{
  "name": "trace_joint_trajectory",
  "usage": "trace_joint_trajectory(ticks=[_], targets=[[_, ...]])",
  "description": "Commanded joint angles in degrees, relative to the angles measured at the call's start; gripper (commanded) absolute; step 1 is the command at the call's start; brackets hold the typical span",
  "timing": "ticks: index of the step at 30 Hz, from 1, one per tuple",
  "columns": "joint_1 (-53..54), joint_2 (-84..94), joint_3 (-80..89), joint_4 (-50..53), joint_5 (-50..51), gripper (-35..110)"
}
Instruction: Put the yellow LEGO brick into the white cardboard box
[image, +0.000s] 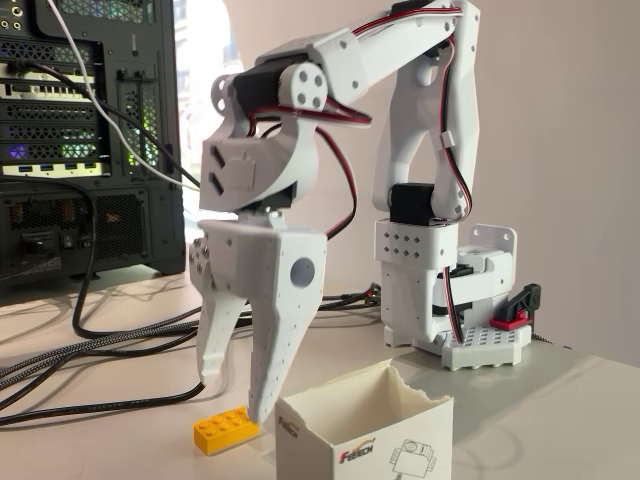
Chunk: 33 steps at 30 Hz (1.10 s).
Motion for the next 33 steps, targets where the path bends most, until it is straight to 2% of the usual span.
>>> trace_joint_trajectory(ticks=[1,11,19,23,26,33], targets=[[-0.53,-1.58,-5.89,0.62,-1.05,22],[0.53,-8.09,-9.67,2.46,-2.55,16],[1.76,-8.0,-10.63,3.16,-5.89,-7],[2.46,-7.82,-11.6,4.13,-8.26,-9],[2.99,-6.94,-12.13,4.39,-12.22,-9],[4.66,0.35,-14.06,7.12,-28.92,-9]])
